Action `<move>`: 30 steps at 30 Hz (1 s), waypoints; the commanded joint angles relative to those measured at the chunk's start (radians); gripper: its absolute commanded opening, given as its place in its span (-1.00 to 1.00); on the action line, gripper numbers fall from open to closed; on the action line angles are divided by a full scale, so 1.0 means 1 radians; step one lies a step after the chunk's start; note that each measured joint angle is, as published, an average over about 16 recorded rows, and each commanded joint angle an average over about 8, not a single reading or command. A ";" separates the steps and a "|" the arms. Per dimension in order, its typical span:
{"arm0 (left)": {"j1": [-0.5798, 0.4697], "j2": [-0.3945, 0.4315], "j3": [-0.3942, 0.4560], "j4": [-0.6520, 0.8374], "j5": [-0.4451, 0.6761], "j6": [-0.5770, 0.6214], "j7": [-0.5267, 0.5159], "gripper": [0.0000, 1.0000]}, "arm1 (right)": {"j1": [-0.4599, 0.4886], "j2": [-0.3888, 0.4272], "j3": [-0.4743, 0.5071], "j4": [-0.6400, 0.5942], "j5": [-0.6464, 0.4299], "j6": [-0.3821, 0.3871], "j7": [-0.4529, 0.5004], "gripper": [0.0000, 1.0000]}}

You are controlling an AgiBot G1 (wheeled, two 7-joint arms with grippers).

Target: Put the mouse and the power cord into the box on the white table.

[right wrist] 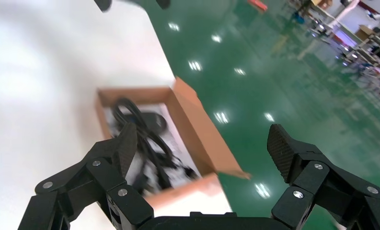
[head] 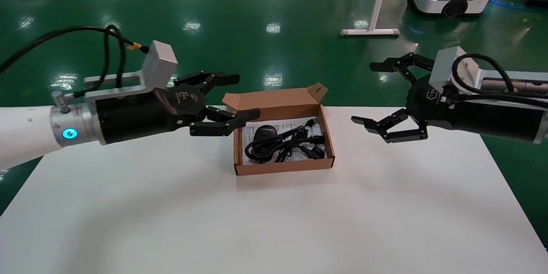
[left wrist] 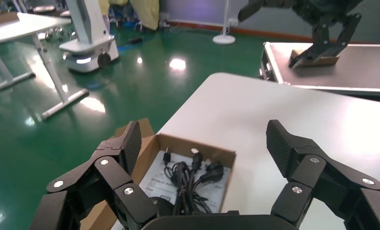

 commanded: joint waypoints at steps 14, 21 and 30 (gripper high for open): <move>0.163 -0.188 -0.055 -0.315 -0.205 0.074 -0.081 1.00 | -0.179 0.079 0.090 0.244 0.207 -0.083 0.221 1.00; 0.239 -0.276 -0.081 -0.461 -0.300 0.109 -0.118 1.00 | -0.263 0.116 0.131 0.357 0.303 -0.121 0.323 1.00; 0.317 -0.366 -0.108 -0.614 -0.400 0.146 -0.156 1.00 | -0.348 0.152 0.173 0.474 0.403 -0.160 0.424 1.00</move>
